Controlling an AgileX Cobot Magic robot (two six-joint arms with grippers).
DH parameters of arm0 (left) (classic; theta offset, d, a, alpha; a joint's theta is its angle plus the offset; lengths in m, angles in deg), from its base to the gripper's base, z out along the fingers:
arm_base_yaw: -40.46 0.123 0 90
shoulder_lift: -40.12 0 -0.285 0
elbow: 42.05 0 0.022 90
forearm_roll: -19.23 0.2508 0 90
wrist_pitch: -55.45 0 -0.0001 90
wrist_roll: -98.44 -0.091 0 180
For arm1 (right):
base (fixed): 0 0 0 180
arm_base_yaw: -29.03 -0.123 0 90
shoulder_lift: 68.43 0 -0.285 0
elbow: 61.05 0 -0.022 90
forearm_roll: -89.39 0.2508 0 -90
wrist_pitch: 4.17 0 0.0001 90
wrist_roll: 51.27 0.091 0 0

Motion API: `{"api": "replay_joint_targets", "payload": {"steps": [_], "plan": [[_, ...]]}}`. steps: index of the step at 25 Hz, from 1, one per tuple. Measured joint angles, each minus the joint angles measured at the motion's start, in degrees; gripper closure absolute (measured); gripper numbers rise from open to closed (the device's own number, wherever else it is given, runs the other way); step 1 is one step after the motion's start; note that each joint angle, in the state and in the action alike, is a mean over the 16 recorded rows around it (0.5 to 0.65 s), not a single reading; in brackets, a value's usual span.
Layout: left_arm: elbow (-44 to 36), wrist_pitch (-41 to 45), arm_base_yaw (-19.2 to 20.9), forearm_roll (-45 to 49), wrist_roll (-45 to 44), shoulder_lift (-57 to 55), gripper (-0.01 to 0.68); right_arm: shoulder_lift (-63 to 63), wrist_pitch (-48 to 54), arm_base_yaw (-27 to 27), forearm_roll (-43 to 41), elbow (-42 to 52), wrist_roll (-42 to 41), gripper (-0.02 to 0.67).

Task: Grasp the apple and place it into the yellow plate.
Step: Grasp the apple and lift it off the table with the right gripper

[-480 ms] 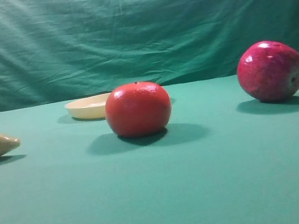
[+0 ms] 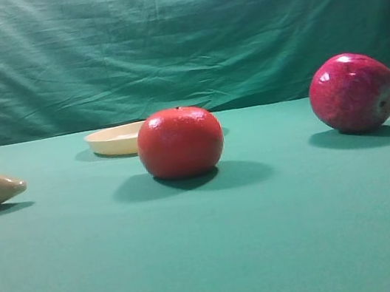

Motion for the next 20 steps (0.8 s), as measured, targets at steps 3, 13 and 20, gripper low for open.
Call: {"api": "replay_joint_targets", "payload": {"steps": [3, 13, 20], "plan": [[0.0, 0.0, 0.0, 0.0, 0.0, 0.0, 0.516, 0.0, 0.0, 0.0, 0.0, 0.0, 0.0, 0.649], [0.0, 0.0, 0.0, 0.0, 0.0, 0.0, 0.516, 0.0, -1.2, 0.0, 1.0, 0.0, 0.0, 0.649], [0.0, 0.0, 0.0, 0.0, 0.0, 0.0, 0.516, 0.0, -8.3, 0.0, 6.1, -0.3, 0.0, 0.649]]}}
